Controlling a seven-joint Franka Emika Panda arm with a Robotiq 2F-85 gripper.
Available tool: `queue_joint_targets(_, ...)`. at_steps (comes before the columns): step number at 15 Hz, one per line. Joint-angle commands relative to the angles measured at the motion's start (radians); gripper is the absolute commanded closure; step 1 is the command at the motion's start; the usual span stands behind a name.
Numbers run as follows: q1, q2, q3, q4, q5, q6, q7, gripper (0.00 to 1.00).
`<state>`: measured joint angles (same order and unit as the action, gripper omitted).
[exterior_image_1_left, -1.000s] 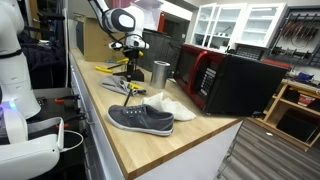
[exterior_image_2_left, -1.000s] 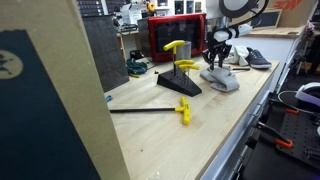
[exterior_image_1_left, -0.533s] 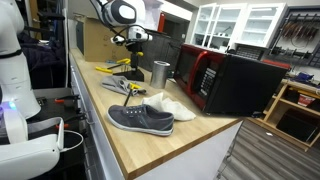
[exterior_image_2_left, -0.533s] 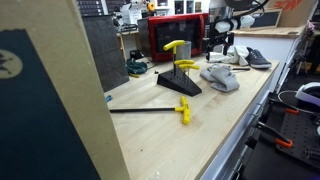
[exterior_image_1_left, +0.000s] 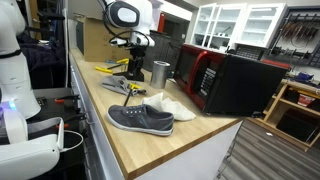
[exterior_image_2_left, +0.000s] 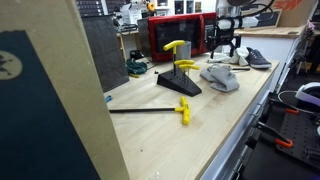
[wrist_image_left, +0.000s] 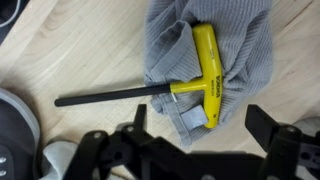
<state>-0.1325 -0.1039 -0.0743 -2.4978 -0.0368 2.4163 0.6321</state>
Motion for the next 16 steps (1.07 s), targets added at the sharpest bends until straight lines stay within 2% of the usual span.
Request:
queue_joint_targets(1, -0.003, 0.027, -0.020, 0.009, 0.113, 0.020, -0.025, 0.00)
queue_joint_targets(9, 0.002, 0.091, -0.034, 0.071, 0.225, -0.020, -0.175, 0.00)
queue_joint_targets(16, 0.002, 0.169, -0.036, 0.122, 0.233, -0.038, -0.220, 0.00)
